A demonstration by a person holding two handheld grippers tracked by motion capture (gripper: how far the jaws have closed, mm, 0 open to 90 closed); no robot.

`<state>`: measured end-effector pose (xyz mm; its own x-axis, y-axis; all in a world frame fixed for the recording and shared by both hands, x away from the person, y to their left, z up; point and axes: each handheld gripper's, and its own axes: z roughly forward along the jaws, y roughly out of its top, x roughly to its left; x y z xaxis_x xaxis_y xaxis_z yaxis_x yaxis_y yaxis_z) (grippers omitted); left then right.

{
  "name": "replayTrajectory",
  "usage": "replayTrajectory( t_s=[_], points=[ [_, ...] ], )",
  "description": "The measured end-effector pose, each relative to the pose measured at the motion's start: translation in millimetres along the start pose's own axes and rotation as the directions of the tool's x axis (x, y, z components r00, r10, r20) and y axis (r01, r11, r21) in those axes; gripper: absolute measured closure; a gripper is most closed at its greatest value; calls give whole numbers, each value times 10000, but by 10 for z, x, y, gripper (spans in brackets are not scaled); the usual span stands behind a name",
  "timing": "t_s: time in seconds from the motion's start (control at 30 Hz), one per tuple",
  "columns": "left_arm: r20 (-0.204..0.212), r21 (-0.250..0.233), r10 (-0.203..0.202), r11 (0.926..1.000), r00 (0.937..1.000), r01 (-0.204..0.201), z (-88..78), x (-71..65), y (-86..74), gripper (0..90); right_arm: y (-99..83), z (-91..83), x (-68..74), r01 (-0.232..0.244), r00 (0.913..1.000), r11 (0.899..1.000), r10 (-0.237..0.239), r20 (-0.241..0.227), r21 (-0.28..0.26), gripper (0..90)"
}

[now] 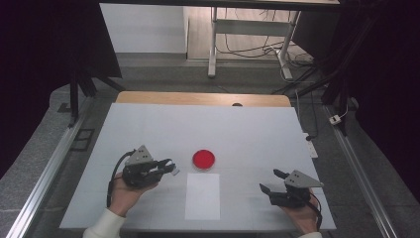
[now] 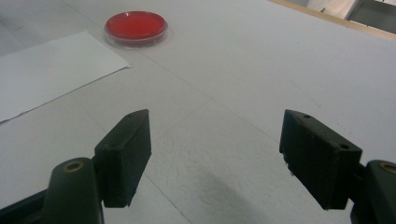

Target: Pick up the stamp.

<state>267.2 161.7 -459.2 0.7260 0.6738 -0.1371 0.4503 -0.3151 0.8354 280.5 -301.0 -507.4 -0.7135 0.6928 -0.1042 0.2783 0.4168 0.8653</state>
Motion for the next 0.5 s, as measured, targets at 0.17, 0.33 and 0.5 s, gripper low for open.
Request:
replayTrajectory(
  t_s=[0.17, 0.33, 0.5],
  points=[
    [212, 47, 86, 10000, 9997, -87, 92, -71, 40, 759, -8, 8, 0, 19, 10000, 10000, -19, -43, 85, 247],
    [450, 49, 152, 9999, 9989, -154, 162, -147, 70, 758, -11, 7, -2, 41, 10000, 10000, -41, -38, 75, 248],
    [697, 28, 302, 9995, 9971, -304, 198, -242, 80, 759, -12, 3, 3, 10, 10000, 10000, -10, -49, 89, 248]
  ],
)
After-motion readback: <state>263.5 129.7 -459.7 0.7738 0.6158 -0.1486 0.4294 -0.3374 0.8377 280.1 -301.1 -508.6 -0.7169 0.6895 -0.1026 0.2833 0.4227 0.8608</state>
